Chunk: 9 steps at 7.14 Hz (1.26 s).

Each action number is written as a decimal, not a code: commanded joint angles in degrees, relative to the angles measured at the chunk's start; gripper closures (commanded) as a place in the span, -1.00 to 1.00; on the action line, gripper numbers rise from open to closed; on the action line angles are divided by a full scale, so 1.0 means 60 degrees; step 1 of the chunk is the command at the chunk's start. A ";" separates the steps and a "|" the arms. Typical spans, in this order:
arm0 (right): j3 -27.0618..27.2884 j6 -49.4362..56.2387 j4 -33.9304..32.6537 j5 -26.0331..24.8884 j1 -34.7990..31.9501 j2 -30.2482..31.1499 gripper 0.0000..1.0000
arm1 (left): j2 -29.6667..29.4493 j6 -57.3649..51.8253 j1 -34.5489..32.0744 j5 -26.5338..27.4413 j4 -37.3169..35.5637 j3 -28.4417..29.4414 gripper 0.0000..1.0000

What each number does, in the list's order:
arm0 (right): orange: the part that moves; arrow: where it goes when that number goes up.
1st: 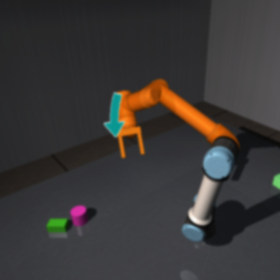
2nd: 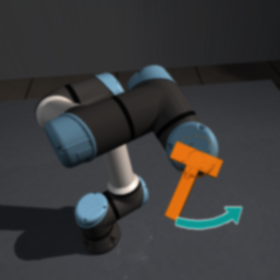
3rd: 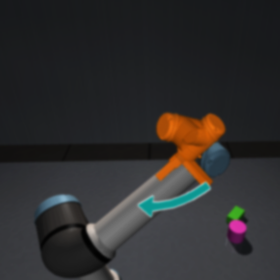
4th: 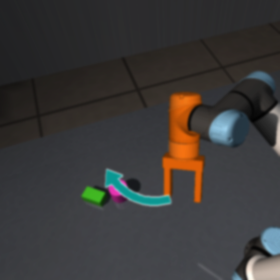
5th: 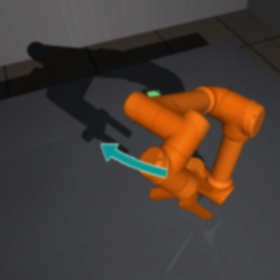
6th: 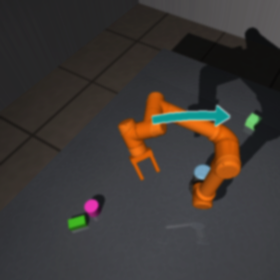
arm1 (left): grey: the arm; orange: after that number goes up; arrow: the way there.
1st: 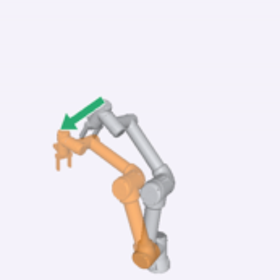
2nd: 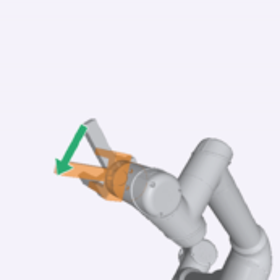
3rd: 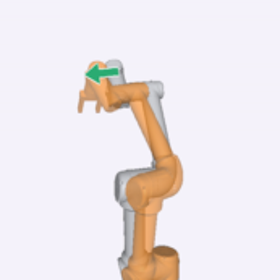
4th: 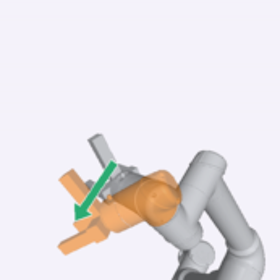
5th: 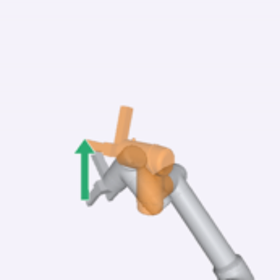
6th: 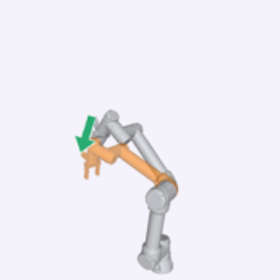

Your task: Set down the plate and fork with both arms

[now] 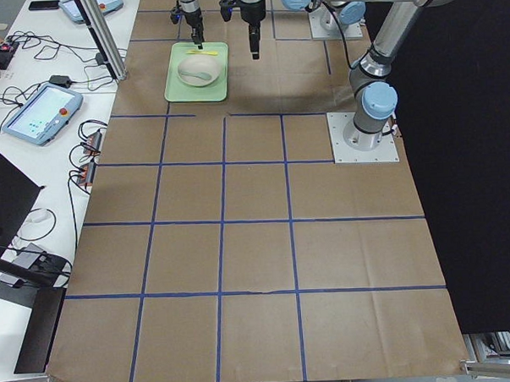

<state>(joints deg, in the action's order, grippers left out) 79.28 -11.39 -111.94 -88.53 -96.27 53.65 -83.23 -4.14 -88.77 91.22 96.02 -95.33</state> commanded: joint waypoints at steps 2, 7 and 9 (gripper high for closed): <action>0.0321 0.1118 0.1029 -0.0142 0.0180 0.1658 -1.00 | -0.0015 0.0002 0.0014 -0.0012 0.0008 0.0009 -1.00; 0.2416 0.1928 0.2869 -0.0172 0.1191 0.5466 -1.00 | -0.0015 0.0002 0.0000 -0.0013 0.0008 -0.0005 -1.00; 0.2416 0.2450 0.3901 -0.0187 0.1439 0.6275 -1.00 | -0.0015 0.0002 0.0000 -0.0012 0.0008 0.0009 -1.00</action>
<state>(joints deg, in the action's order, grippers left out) 93.57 0.96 -92.26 -89.58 -88.73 88.23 -83.31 -4.13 -88.76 91.18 96.06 -95.30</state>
